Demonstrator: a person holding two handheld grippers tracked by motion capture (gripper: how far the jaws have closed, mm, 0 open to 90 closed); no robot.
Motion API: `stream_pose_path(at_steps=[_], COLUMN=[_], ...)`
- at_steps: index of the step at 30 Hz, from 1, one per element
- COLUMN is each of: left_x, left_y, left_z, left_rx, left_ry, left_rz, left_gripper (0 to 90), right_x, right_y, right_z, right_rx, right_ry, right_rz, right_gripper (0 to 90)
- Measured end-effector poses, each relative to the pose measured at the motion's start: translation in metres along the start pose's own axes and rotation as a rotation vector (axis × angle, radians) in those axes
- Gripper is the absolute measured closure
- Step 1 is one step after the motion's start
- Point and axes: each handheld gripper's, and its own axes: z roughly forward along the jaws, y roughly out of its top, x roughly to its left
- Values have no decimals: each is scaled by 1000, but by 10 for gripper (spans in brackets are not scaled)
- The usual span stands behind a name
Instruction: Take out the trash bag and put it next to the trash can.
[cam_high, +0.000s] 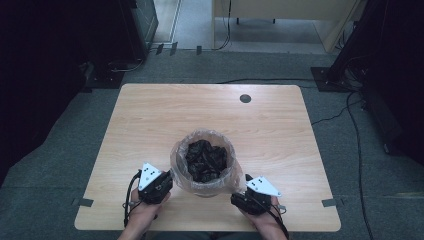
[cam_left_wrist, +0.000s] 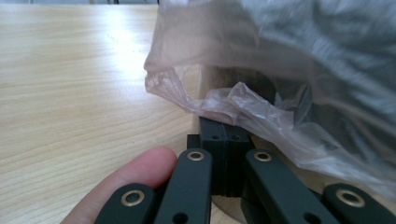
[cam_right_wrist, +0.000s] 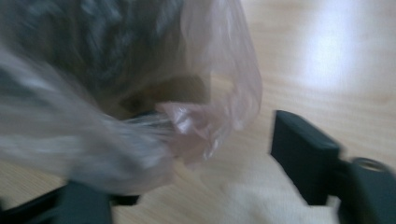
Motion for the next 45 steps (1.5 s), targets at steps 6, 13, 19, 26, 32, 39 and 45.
stream_pose_path(at_steps=[6,13,19,26,32,39,45], left_x=[-3,-15,-29,-3,9,-10,-22], left_y=[15,46,74,54,-1,-12,-5], left_z=[-14,-38,-44,-35,-5,9,15], left_rx=[-54,-133,-163,-110,72,108,102], left_ry=[3,1,-4,169,268,254,323], left_rz=[-4,55,139,27,7,64,201], left_gripper=[900,900,900,786,617,483,418], right_x=[2,3,14,22,33,38,41], right_y=[12,44,77,113,127,126,123], right_z=[-6,-22,-28,-32,-26,-16,-11], right_rx=[-78,-217,-291,-341,-339,-322,-288], right_ry=[-25,-27,-43,-1,23,42,52], right_rz=[-51,-51,-110,-119,-143,-125,-138], right_gripper=[786,898,900,898,896,895,894])
